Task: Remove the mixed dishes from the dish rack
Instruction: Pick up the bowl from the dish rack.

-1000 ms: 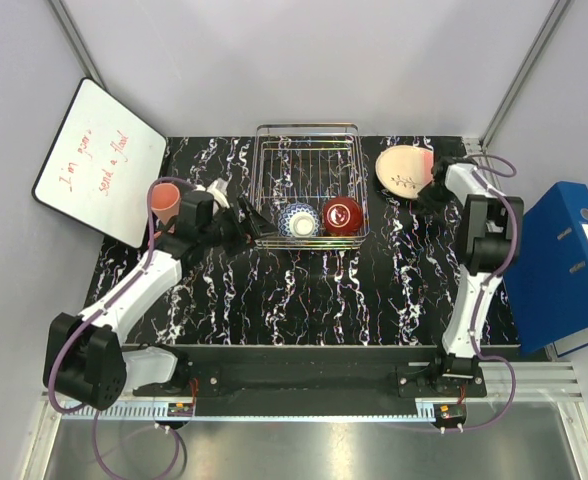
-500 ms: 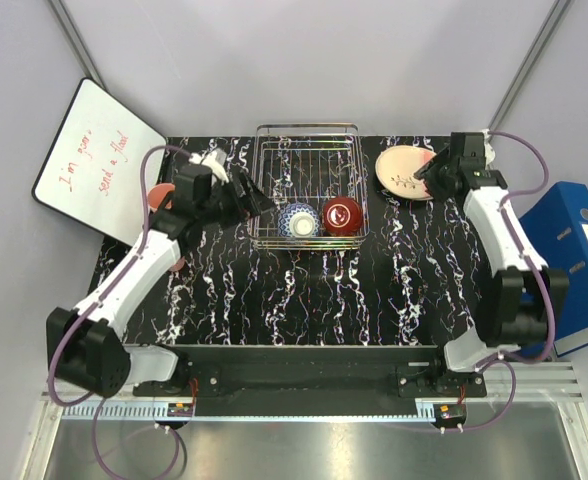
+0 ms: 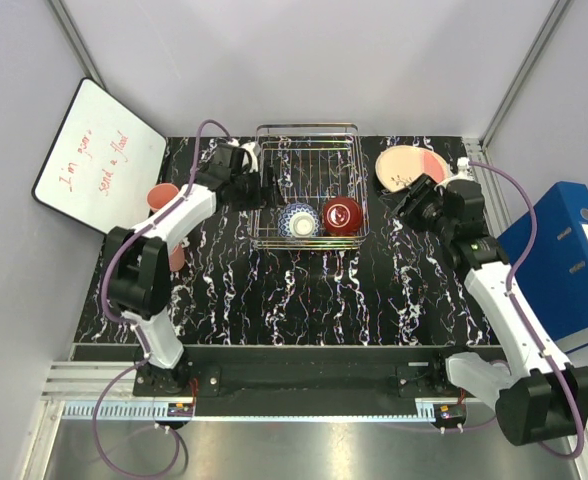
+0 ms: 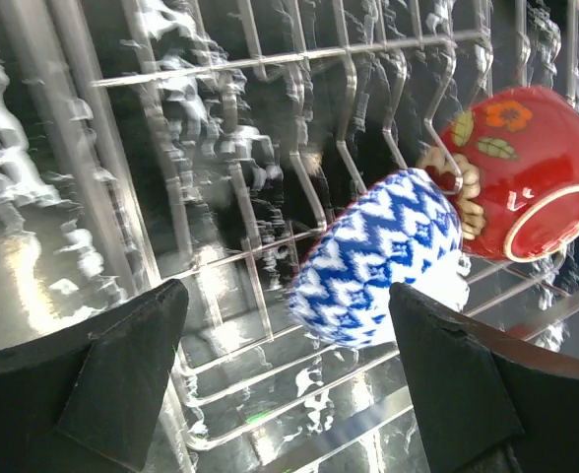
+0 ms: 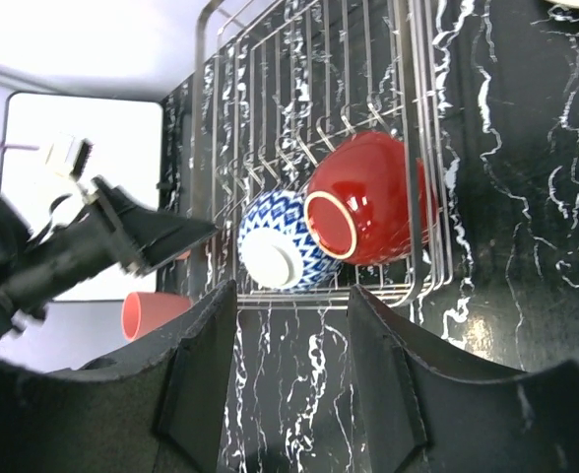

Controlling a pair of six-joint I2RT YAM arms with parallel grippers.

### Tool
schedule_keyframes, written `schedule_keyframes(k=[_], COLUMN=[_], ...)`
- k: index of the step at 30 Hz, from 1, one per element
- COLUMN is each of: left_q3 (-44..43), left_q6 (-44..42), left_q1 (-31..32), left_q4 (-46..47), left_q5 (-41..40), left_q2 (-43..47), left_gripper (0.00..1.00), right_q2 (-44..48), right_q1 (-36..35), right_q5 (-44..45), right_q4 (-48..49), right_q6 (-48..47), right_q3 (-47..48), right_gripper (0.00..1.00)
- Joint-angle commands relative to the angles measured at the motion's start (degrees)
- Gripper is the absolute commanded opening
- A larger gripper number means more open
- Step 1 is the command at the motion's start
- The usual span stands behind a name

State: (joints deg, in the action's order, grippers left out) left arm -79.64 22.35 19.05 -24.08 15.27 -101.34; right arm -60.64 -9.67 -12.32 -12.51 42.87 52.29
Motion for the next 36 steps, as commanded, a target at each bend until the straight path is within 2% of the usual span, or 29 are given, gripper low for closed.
schedule_keyframes(k=[1,13,17,34,36], left_q3=[-4.99,-0.79,-0.17,-7.2,-7.38], left_q6=[-3.36,-1.78,-2.75,-2.92,-2.84], left_q1=[-0.42,-0.24,0.29,0.29,0.29], left_q4=[0.08,4.83,4.83,0.96,0.96], left_q5=[5.2,13.64,13.65,23.57,25.95], left_q2=[-3.41,-2.55,-1.84,-14.58,-15.46], left_gripper=[0.91,0.88,0.89,0.89,0.86], right_q2=[3.51,2.63,2.81,4.22,4.13], right_q1=[-0.52,-0.88,-0.96,-1.05,-1.05], right_q5=[-2.97,-4.47,-4.29,-5.61,-5.35], right_q4=[4.43,7.41,7.85,8.21,8.21], right_q6=[-0.69,1.43,1.86,2.22,2.13], right_q3=[-2.19,-6.15,-6.94,-7.12,-7.03], right_gripper=[0.57,0.57,0.56,0.57,0.57])
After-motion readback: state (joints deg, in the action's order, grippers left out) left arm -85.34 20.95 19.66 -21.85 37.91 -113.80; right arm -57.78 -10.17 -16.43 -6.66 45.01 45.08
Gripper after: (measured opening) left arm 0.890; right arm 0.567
